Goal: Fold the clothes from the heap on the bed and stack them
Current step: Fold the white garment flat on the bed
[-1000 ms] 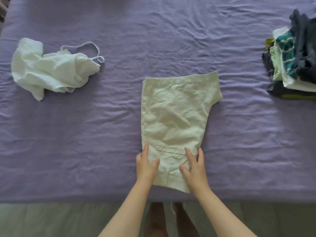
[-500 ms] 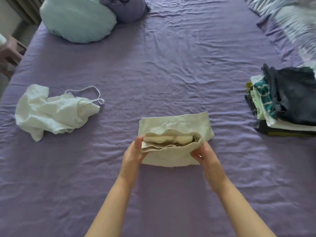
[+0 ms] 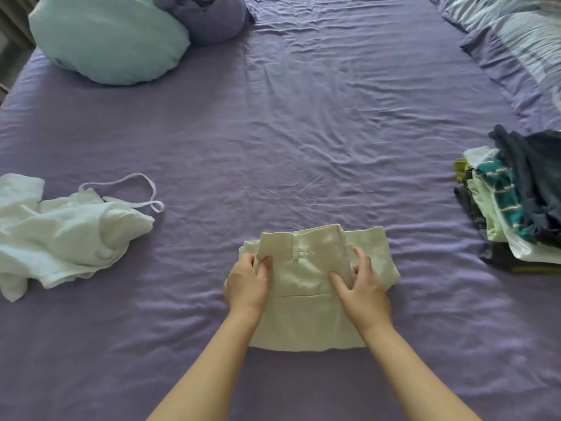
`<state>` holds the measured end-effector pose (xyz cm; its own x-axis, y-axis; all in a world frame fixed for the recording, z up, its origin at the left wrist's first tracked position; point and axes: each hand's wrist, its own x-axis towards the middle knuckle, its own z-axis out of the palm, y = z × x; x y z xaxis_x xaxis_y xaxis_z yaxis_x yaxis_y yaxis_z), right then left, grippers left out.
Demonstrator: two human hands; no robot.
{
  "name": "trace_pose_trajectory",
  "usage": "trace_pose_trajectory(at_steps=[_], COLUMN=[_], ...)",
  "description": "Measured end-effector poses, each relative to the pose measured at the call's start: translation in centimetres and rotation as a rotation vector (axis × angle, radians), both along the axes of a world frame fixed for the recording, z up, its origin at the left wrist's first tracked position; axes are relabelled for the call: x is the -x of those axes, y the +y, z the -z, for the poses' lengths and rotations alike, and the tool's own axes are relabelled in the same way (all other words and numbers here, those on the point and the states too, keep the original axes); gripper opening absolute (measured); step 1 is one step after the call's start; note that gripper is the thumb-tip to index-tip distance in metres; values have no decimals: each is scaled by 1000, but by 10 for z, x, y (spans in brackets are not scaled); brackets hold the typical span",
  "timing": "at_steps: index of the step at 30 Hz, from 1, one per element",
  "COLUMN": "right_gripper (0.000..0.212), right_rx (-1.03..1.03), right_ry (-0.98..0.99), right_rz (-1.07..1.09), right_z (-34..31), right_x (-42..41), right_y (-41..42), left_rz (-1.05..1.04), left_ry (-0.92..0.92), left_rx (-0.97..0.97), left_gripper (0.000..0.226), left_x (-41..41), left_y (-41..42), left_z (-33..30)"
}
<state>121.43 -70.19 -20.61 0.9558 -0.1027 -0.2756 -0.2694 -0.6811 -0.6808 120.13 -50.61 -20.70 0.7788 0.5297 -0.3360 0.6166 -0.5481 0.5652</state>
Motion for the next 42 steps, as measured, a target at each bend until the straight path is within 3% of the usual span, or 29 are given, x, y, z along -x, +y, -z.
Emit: trace_pose_trajectory(at_steps=[4,5,8,11,14,16,18,21,23,29,35,42], right_gripper=[68,71,70,74,91,114,120,114,98,81,89,90], right_rx=[226,336,573,593,526,338,219,41,-20,-99,-76,-72], right_ry=[-114,-126,29,52,98,193,232,283,299,146,60,-81], right_rz=[-75,-139,-350,-387,-44,272,379,416,426,361,290,360], right_z=[17,23,42,56,52,43,35,29,22,-25,-87,-146], right_x=[2,3,12,13,18,22,24,14,7,12,18,30], right_y=[6,6,4,0,3,5,7,1,-5,-26,-79,-167], left_rz=[84,95,39,24,28,-39,-184,-391,-394,-326,-248,-52], left_ry=[22,61,198,287,247,163,110,109,81,-72,-161,-191], left_rx=[-248,-298,-273,-279,-254,-115,105,490,594,591,696,715], left_gripper=[22,27,81,93,77,69,66,51,30,17,11,16], left_x=[-2,-1,10,18,16,14,12,7,7,18,27,23], left_y=[-4,-6,-4,1,1,1,4,12,11,-12,-57,-138], left_z=[20,26,40,50,45,38,34,28,17,-29,-80,-134])
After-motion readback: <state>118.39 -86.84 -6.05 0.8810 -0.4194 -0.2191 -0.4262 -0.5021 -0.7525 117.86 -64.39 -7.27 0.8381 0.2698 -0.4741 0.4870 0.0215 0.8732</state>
